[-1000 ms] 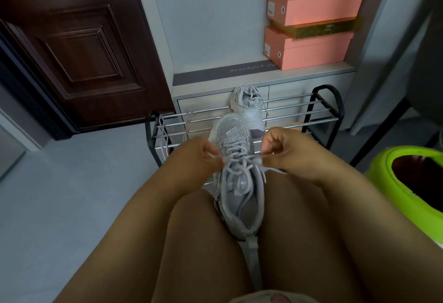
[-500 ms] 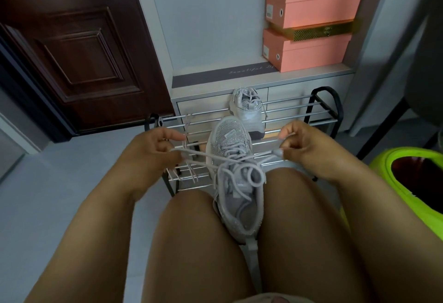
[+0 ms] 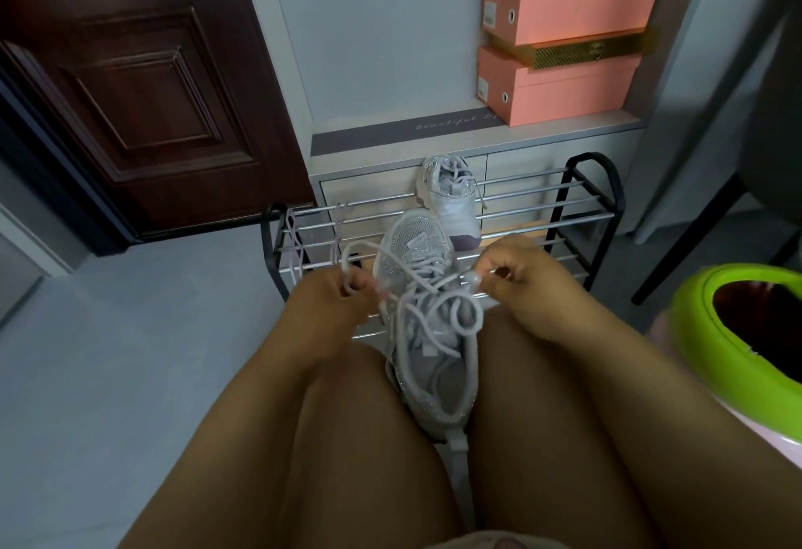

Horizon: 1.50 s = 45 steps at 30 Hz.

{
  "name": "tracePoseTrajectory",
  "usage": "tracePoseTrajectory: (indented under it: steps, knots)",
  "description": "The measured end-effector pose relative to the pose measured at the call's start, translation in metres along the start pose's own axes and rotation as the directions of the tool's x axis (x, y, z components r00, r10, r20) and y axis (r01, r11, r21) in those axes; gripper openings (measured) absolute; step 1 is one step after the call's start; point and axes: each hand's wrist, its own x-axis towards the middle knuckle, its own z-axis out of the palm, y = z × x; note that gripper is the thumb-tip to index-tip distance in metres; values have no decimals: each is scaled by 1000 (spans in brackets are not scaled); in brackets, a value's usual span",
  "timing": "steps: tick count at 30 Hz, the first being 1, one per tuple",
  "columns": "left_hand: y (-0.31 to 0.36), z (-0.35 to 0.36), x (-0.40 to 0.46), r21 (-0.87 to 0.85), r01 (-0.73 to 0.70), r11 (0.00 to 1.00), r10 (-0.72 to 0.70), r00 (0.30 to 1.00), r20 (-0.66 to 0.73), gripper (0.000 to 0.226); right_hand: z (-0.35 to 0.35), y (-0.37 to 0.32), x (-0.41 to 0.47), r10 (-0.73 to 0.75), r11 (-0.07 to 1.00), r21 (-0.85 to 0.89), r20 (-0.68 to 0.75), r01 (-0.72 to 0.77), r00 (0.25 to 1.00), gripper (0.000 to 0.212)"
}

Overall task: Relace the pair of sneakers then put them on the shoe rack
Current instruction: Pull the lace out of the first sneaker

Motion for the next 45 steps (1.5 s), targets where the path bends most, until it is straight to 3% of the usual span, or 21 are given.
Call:
tracePoseTrajectory:
  steps: [3,6,10,12,13,15,17,20,23,26,28,30,33,35,39,42,45]
  knots:
    - [-10,-18,6,-252,114,961,-163,969,-184,21,-20,16,7,109,994,2,-249,-112,962,27]
    - [-15,-33,7,-466,146,873,-293,920,-261,21,-29,24,9,189,982,30,-285,-189,940,29]
    - [-18,-17,5,-247,159,956,-221,943,-247,24,-11,7,0,111,992,-44,-137,-118,984,16]
    - [-19,-6,6,-9,19,1000,-22,927,-375,38,-4,-2,-3,52,996,-68,-78,-58,996,9]
    - [-19,-4,8,135,-97,986,141,918,-370,33,-1,-4,-3,34,997,-72,-34,-36,999,10]
    - [-22,4,11,308,-228,924,295,936,-194,23,7,-5,-3,-3,995,-96,54,9,999,12]
    - [-25,15,9,333,-231,914,250,968,-16,29,14,-3,-2,-46,991,-116,110,59,993,16]
    - [-25,24,10,323,-287,902,292,956,35,28,15,0,-1,-85,990,-102,132,98,988,21]
    - [-20,18,10,198,-329,923,350,934,-78,31,8,1,0,-113,991,-76,-21,111,993,20]
    - [-12,3,6,-84,-145,986,116,952,-284,24,-2,1,2,-6,997,-78,-232,-13,973,25]
    - [-9,-9,5,-307,-83,948,-53,911,-410,24,-12,2,5,117,990,-24,-394,-138,912,32]
    - [-9,-18,8,-381,-66,922,-118,890,-440,27,-22,2,6,169,983,18,-462,-181,871,34]
    - [-12,-14,9,-285,3,958,-93,948,-305,19,-19,-3,3,257,963,147,-259,-225,931,23]
    - [-13,-5,7,-119,-6,993,-20,977,-214,11,-11,-8,0,207,967,177,-130,-183,970,20]
    - [-10,11,2,153,-221,963,226,974,-12,23,2,-13,-2,93,995,16,115,-96,989,18]
    - [-10,19,1,273,-322,907,321,946,50,29,6,-14,-4,20,1000,-1,157,-20,987,19]
    - [-12,17,3,161,-326,932,334,942,-27,28,6,-13,-3,-25,1000,8,38,24,999,25]
